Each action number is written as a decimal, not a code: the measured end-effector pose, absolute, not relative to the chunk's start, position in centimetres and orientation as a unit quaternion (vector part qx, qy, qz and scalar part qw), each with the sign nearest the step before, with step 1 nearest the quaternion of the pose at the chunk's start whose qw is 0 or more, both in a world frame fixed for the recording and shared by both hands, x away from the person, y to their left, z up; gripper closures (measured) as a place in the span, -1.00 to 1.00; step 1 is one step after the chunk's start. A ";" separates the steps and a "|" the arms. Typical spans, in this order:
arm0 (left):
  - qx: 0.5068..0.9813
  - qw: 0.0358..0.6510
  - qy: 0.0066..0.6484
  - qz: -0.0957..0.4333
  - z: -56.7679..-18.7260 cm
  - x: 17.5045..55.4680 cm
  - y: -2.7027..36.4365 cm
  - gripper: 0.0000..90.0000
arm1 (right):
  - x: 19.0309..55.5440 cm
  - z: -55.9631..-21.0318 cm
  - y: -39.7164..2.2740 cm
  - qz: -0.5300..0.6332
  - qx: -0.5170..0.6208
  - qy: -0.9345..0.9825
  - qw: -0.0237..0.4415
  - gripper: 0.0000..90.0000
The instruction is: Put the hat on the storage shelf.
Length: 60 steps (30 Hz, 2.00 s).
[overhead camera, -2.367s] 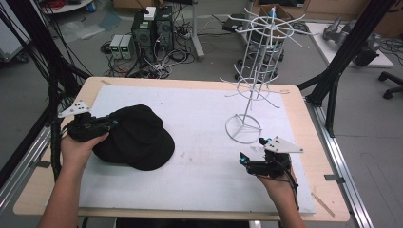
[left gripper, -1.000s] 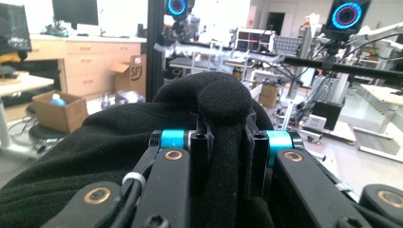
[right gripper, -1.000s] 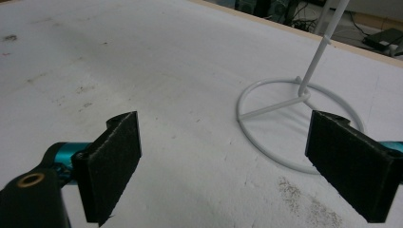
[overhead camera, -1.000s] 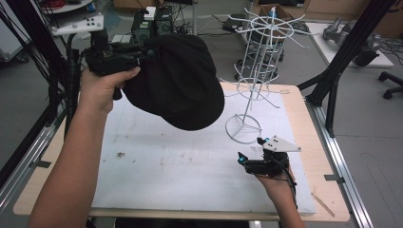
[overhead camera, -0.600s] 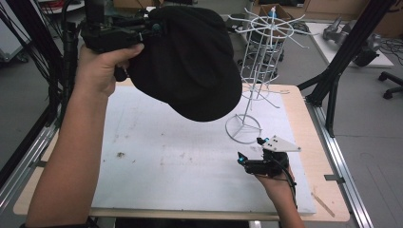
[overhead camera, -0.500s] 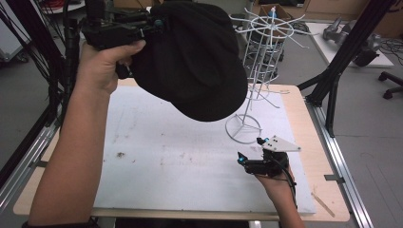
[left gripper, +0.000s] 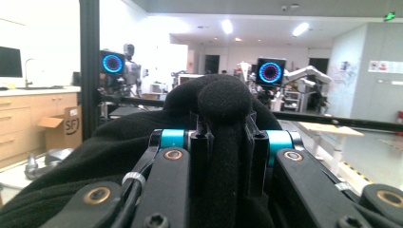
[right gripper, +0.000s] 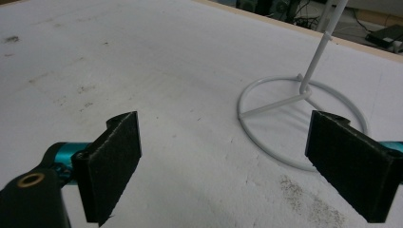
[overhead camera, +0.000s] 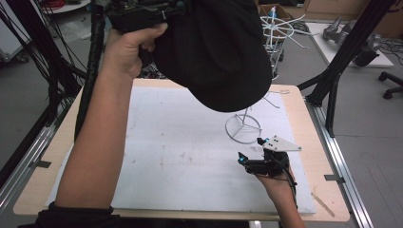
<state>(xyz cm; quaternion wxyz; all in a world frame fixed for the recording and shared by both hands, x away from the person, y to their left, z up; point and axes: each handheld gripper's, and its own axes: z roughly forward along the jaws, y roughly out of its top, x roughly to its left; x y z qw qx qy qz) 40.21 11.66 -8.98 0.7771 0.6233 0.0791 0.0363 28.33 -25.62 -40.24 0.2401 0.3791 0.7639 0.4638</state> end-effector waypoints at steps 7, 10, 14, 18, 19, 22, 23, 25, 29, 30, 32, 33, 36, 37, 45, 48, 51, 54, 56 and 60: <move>0.644 0.758 0.097 0.032 -10.8 41.7 10.4 0.73 | 28.2 -40.3 -25.7 0.464 0.378 0.765 0.239 -0.76; 0.656 0.747 0.101 0.024 -11.6 42.0 10.2 0.72 | 28.1 -40.3 -25.9 0.464 0.381 0.763 0.240 -0.76; 0.660 0.744 0.102 0.018 -11.9 42.0 10.2 0.70 | 28.0 -40.2 -25.9 0.465 0.380 0.763 0.240 -0.76; 0.668 0.736 0.104 0.022 -12.5 41.6 10.4 0.69 | 28.0 -40.2 -25.8 0.465 0.379 0.763 0.239 -0.76; 0.659 0.744 0.106 0.019 -13.0 41.6 10.6 0.69 | 28.0 -40.2 -25.8 0.465 0.380 0.763 0.239 -0.76; 0.653 0.748 0.113 0.016 -14.3 41.7 11.1 0.69 | 28.0 -40.2 -25.7 0.465 0.378 0.764 0.241 -0.76; 0.653 0.748 0.113 0.016 -14.3 41.7 11.1 0.69 | 28.0 -40.2 -25.6 0.464 0.379 0.764 0.239 -0.76; 0.656 0.745 0.119 0.011 -15.3 41.9 11.3 0.69 | 28.0 -40.2 -25.6 0.463 0.378 0.765 0.239 -0.76; 0.658 0.743 0.122 0.007 -15.8 42.0 11.3 0.67 | 28.0 -40.3 -25.4 0.461 0.378 0.767 0.238 -0.76; 0.660 0.742 0.121 0.006 -16.0 42.0 11.3 0.66 | 28.0 -40.3 -25.4 0.461 0.379 0.767 0.237 -0.76; 0.662 0.740 0.122 0.003 -16.2 42.0 11.2 0.60 | 28.0 -40.3 -25.4 0.460 0.378 0.767 0.237 -0.76; 0.664 0.737 0.126 0.000 -16.4 42.0 11.2 0.56 | 28.1 -40.3 -25.4 0.460 0.379 0.767 0.237 -0.76; 0.677 0.723 0.134 -0.001 -16.8 42.1 11.3 0.44 | 28.1 -40.3 -25.4 0.460 0.378 0.768 0.237 -0.76; 0.681 0.719 0.140 0.000 -17.0 42.2 11.3 0.38 | 28.1 -40.3 -25.4 0.459 0.378 0.768 0.237 -0.76; 0.703 0.692 0.163 0.015 -18.3 42.3 11.2 0.14 | 28.1 -40.3 -25.3 0.459 0.377 0.768 0.239 -0.76; 0.697 0.697 0.168 0.013 -18.6 42.2 11.5 0.06 | 28.1 -40.3 -25.3 0.458 0.376 0.769 0.238 -0.76; 0.692 0.701 0.170 0.016 -18.7 42.0 12.1 0.04 | 28.1 -40.4 -25.3 0.457 0.376 0.770 0.239 -0.76; 0.692 0.700 0.175 0.022 -18.8 41.9 12.6 -0.02 | 28.1 -40.4 -25.2 0.456 0.375 0.771 0.239 -0.76; 0.693 0.698 0.178 0.025 -19.0 41.8 13.0 -0.06 | 28.1 -40.4 -25.1 0.456 0.374 0.771 0.239 -0.76; 0.702 0.688 0.180 0.030 -19.5 41.3 13.7 -0.18 | 28.1 -40.4 -25.0 0.456 0.374 0.772 0.237 -0.76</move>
